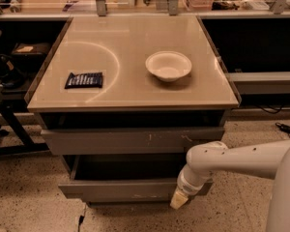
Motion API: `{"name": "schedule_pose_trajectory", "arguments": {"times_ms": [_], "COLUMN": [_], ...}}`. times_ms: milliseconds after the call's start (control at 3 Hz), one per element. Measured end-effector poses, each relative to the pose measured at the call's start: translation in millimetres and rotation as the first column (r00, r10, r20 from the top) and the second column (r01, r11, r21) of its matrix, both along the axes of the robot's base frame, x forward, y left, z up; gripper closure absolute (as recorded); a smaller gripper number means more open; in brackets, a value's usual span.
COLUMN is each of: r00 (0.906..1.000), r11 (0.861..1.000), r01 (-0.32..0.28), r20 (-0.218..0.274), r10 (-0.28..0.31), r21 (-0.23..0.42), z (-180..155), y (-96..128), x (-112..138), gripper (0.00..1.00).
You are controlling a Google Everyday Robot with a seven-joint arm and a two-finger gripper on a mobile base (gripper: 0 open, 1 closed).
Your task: Close middle drawer
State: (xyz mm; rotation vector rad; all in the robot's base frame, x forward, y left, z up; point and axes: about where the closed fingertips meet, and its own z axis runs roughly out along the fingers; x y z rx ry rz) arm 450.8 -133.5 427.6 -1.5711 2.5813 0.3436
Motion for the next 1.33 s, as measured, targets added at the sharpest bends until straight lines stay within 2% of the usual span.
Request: {"name": "schedule_pose_trajectory", "arguments": {"times_ms": [333,667,1000,1333], "r00": [1.0,1.0,1.0,1.0], "r11": [1.0,1.0,1.0,1.0], "r01": [0.0,0.0,0.0,0.0], "r20": [0.0,0.0,0.0,0.0], "r10": [0.0,0.0,0.0,0.0], "r21": [0.0,0.0,0.0,0.0], "z": [0.0,-0.1,-0.1,-0.1], "y": [0.0,0.0,0.0,0.0], "x": [0.0,-0.1,-0.1,-0.1], "gripper": [0.0,0.18,0.16,0.0]}}
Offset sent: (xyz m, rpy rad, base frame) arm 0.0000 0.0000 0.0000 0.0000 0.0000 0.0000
